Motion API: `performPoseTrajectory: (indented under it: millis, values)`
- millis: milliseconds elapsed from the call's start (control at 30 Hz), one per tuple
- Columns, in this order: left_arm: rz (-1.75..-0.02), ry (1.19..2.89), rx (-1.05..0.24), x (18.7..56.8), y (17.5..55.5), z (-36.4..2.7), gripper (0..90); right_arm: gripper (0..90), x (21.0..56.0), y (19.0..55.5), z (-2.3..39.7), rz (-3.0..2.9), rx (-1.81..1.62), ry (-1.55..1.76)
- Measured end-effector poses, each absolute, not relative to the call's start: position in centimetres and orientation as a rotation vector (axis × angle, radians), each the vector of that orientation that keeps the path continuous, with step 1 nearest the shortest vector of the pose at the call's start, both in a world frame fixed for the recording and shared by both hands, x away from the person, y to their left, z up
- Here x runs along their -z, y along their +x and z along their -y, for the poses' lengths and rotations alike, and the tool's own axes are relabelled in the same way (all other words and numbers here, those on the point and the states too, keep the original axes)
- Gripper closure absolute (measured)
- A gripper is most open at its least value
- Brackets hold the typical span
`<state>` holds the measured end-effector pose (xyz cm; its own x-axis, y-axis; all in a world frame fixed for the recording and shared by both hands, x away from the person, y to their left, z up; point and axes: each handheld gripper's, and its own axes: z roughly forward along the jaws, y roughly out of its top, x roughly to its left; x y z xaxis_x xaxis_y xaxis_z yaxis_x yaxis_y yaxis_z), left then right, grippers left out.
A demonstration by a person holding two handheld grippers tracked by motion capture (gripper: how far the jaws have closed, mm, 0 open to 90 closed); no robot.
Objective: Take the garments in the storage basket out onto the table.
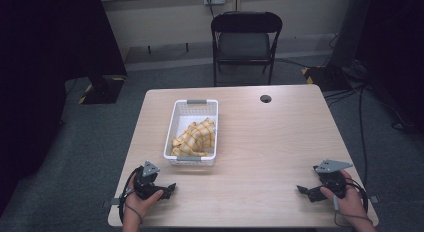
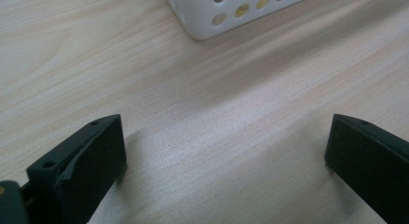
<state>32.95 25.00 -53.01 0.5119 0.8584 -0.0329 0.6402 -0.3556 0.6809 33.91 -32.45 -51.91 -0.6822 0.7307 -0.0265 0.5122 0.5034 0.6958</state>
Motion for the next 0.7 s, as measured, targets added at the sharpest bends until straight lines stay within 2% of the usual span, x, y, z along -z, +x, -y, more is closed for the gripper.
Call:
performPoseTrajectory:
  millis: [700]
  values:
    - [-1.272, 2.136, -0.320, 50.4, 33.0, -25.1, 3.0, 0.0, 51.9, 33.9, 32.5, -2.433, -0.970, 1.041]
